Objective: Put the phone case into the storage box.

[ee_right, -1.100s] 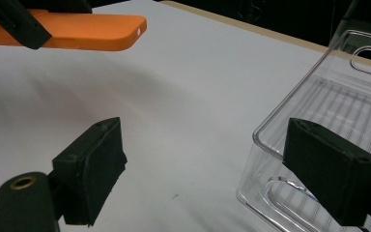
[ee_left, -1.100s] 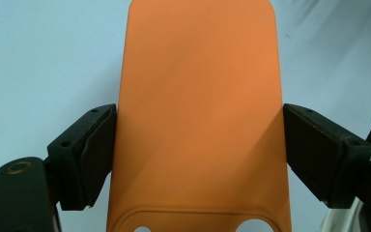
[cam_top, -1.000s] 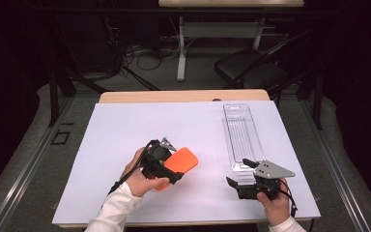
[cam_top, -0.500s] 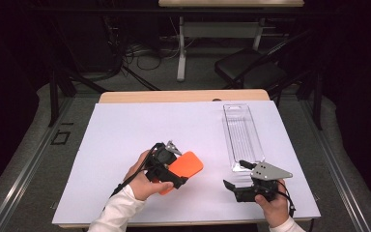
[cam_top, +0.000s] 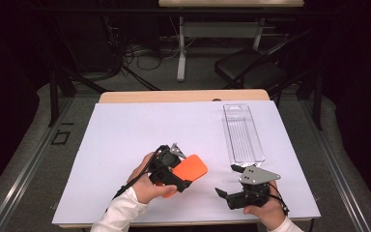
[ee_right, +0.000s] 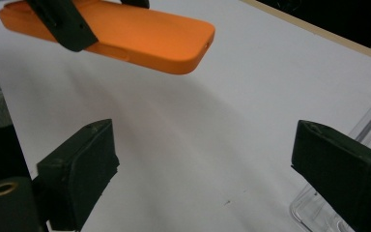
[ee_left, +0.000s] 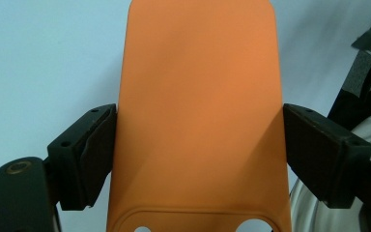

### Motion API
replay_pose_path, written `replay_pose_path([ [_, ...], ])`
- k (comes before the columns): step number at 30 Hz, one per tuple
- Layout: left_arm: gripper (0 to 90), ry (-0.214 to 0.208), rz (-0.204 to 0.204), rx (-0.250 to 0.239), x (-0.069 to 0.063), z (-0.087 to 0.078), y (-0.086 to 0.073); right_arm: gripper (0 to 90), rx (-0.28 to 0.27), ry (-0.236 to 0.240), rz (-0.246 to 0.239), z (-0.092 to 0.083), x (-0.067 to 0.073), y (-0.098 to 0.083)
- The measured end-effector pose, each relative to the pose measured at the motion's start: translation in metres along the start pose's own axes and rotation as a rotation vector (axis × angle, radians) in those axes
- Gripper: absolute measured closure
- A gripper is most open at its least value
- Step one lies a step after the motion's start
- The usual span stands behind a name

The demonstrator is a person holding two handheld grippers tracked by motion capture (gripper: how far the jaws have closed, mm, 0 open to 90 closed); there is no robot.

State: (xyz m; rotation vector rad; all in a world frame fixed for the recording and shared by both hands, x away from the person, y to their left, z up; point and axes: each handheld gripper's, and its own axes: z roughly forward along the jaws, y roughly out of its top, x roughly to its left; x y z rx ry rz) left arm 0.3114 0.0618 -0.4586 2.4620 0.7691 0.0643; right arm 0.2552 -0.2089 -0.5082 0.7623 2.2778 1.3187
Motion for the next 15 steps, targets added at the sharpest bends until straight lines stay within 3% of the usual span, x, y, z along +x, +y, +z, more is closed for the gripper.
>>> replay_pose_path([
  [3, 15.9, -0.005, 0.002, -0.005, -0.001, -0.002, 0.000, 7.2, 0.028, -0.005, -0.068, 0.003, 0.006, 0.004],
  [7, 15.9, -0.008, 0.003, -0.013, -0.002, -0.005, 0.000, 7.1, 0.049, -0.012, -0.114, 0.005, 0.012, 0.008],
  [15, 16.0, -0.009, 0.003, -0.029, -0.004, -0.011, 0.001, 8.8, 0.055, -0.027, -0.167, 0.005, 0.014, 0.021],
])
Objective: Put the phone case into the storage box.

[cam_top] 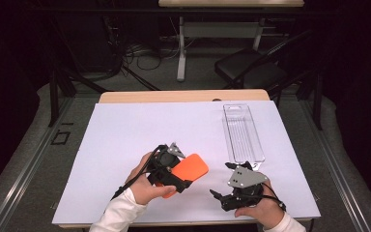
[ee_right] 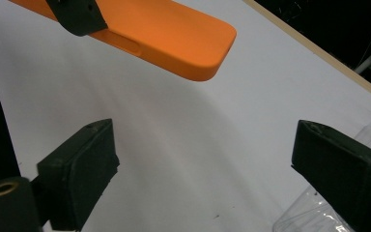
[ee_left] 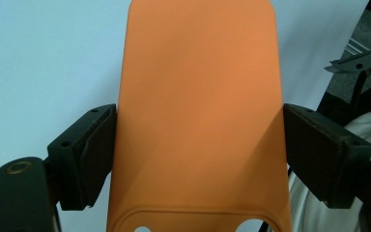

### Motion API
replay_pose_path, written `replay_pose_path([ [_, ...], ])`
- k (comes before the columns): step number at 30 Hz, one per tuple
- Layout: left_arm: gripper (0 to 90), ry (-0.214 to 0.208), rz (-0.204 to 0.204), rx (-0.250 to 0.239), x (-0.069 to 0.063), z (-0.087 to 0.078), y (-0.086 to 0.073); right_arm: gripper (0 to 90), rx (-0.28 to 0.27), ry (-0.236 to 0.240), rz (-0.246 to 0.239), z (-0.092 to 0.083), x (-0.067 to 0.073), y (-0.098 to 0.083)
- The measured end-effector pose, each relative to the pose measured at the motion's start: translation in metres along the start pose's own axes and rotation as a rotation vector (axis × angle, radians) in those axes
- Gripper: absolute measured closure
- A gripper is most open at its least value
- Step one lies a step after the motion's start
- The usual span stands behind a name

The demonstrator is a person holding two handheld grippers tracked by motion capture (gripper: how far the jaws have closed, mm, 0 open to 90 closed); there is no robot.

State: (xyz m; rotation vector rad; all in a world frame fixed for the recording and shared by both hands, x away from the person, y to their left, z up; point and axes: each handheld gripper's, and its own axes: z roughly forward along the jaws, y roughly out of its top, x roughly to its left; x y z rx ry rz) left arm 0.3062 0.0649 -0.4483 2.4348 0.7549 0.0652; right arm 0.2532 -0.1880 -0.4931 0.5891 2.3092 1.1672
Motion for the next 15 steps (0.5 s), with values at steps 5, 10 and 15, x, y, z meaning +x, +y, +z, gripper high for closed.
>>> replay_pose_path([
  [5, 15.9, 0.000, 0.000, -0.005, -0.001, -0.004, 0.000, 15.8, 0.009, -0.024, -0.043, 0.000, -0.004, 0.008],
  [10, 16.0, -0.003, 0.002, -0.005, -0.001, -0.007, 0.000, 16.6, 0.003, -0.030, -0.057, -0.001, -0.007, 0.013],
  [15, 15.9, -0.003, -0.001, -0.005, 0.000, -0.008, -0.001, 17.3, 0.012, -0.037, -0.091, 0.000, -0.007, 0.017],
])
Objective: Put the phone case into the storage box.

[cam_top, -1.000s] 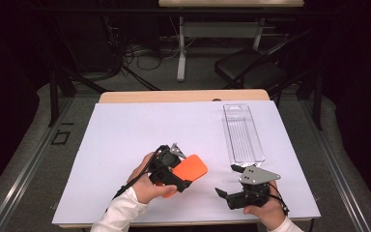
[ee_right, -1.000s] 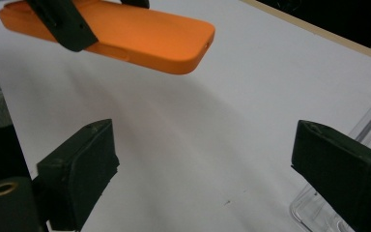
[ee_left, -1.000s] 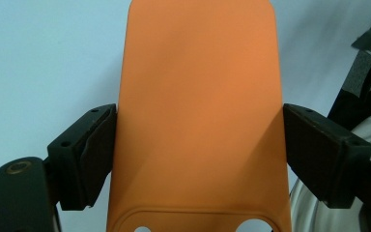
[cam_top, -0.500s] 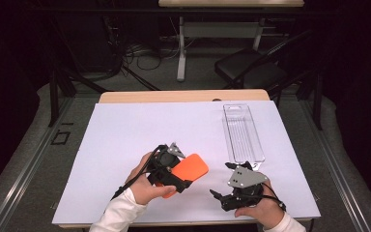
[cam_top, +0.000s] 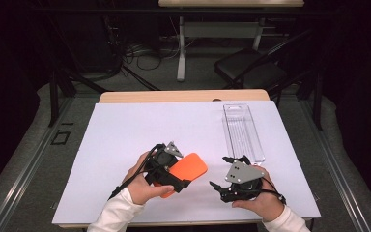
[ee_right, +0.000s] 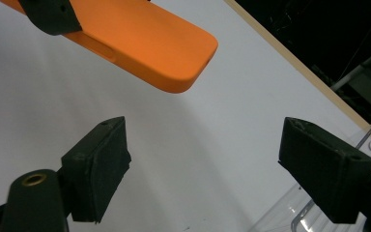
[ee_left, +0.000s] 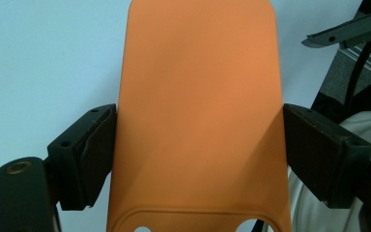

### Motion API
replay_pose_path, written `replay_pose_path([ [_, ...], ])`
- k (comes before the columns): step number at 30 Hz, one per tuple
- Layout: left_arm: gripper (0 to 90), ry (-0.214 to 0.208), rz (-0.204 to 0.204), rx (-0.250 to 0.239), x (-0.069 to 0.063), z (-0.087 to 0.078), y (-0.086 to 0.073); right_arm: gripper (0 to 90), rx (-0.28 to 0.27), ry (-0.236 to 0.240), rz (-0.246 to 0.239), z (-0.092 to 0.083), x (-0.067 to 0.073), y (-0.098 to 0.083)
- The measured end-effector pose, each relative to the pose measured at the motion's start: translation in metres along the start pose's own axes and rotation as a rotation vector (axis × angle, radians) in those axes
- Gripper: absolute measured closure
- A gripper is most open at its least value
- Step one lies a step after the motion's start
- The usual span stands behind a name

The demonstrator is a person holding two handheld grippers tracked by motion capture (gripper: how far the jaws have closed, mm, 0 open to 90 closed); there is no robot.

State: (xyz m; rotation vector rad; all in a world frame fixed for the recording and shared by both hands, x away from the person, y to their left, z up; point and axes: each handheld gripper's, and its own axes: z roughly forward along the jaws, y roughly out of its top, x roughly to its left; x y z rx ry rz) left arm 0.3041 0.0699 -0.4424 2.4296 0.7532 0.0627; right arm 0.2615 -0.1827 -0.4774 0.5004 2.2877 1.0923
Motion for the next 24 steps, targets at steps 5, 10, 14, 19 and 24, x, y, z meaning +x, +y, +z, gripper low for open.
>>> replay_pose_path([
  [5, 15.9, -0.001, -0.003, 0.000, 0.001, 0.000, 0.000, 22.4, 0.021, -0.032, -0.092, 0.001, 0.003, 0.003],
  [10, 15.9, 0.000, -0.008, 0.004, 0.003, 0.000, -0.001, 27.8, 0.041, -0.058, -0.170, 0.004, 0.006, 0.004],
  [14, 15.9, 0.000, -0.006, 0.010, 0.004, 0.000, -0.001, 28.7, 0.042, -0.079, -0.265, 0.007, 0.011, 0.005],
  [19, 16.0, -0.002, -0.009, 0.013, 0.005, 0.000, -0.002, 31.6, 0.040, -0.078, -0.358, 0.013, 0.016, 0.006],
  [24, 15.9, -0.005, -0.011, 0.019, 0.005, 0.002, -0.002, 32.0, 0.039, -0.095, -0.437, 0.014, 0.018, 0.008],
])
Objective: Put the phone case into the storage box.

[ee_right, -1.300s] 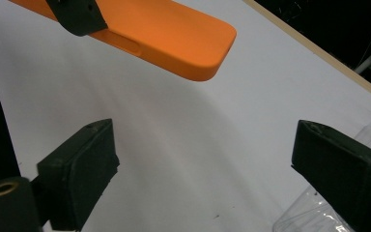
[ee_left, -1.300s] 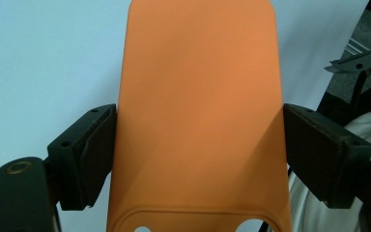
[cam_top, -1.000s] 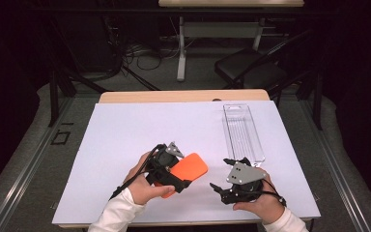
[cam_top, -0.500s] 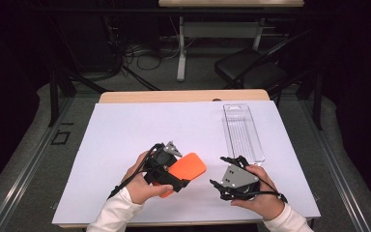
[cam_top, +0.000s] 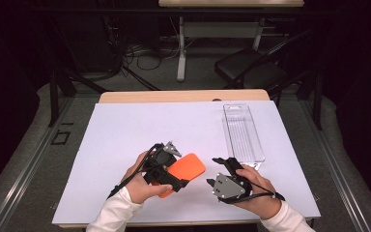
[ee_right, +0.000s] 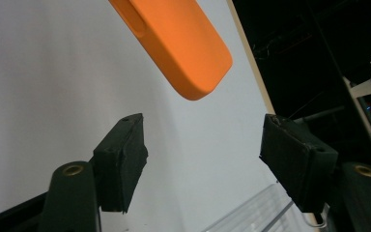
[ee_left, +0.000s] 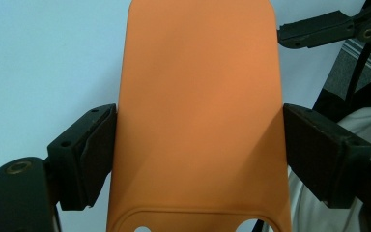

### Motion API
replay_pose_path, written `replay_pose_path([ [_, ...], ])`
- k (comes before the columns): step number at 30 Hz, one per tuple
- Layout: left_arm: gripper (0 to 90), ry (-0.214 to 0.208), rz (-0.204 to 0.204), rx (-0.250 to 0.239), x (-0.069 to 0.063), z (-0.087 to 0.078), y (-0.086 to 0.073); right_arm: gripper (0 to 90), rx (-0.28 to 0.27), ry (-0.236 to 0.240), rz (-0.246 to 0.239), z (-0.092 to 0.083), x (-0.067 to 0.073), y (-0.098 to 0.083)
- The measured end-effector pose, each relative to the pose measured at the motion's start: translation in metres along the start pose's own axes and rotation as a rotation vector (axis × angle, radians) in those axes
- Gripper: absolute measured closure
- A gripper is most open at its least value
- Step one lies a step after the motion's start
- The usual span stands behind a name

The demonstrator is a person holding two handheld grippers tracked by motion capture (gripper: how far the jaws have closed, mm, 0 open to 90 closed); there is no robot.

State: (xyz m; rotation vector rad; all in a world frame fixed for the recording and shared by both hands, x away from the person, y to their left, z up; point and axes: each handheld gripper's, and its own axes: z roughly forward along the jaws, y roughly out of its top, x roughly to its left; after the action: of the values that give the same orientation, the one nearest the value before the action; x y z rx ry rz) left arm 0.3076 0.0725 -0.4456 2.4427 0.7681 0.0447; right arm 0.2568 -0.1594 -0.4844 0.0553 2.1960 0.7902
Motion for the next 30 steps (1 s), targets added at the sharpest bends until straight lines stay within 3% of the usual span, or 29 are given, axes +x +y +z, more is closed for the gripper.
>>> replay_pose_path([
  [3, 15.9, -0.005, 0.000, 0.009, 0.000, 0.002, 0.000, 32.5, 0.005, -0.020, -0.072, 0.000, 0.001, 0.001],
  [8, 16.0, -0.014, -0.008, 0.022, 0.001, 0.006, 0.000, 34.2, 0.013, -0.037, -0.107, 0.001, 0.003, 0.003],
  [14, 15.9, -0.022, -0.009, 0.026, 0.001, 0.009, 0.001, 36.3, 0.011, -0.044, -0.181, 0.003, 0.010, 0.003],
  [16, 16.0, -0.023, -0.013, 0.021, 0.000, 0.009, 0.001, 37.8, 0.008, -0.041, -0.182, 0.004, 0.013, 0.003],
  [17, 16.0, -0.023, -0.011, 0.021, -0.001, 0.009, 0.001, 38.9, -0.005, -0.041, -0.208, 0.005, 0.016, 0.003],
  [19, 15.9, -0.024, -0.013, 0.024, -0.001, 0.009, 0.001, 39.0, -0.017, -0.042, -0.195, 0.006, 0.017, 0.003],
  [21, 16.0, -0.027, -0.015, 0.023, -0.002, 0.010, 0.001, 39.7, -0.010, -0.036, -0.223, 0.006, 0.017, 0.004],
  [23, 16.0, -0.028, -0.011, 0.024, -0.002, 0.010, 0.001, 40.2, -0.008, -0.038, -0.203, 0.006, 0.020, 0.003],
  [30, 15.9, -0.033, -0.007, 0.030, -0.004, 0.015, 0.002, 43.7, -0.040, -0.039, -0.228, 0.007, 0.023, 0.002],
])
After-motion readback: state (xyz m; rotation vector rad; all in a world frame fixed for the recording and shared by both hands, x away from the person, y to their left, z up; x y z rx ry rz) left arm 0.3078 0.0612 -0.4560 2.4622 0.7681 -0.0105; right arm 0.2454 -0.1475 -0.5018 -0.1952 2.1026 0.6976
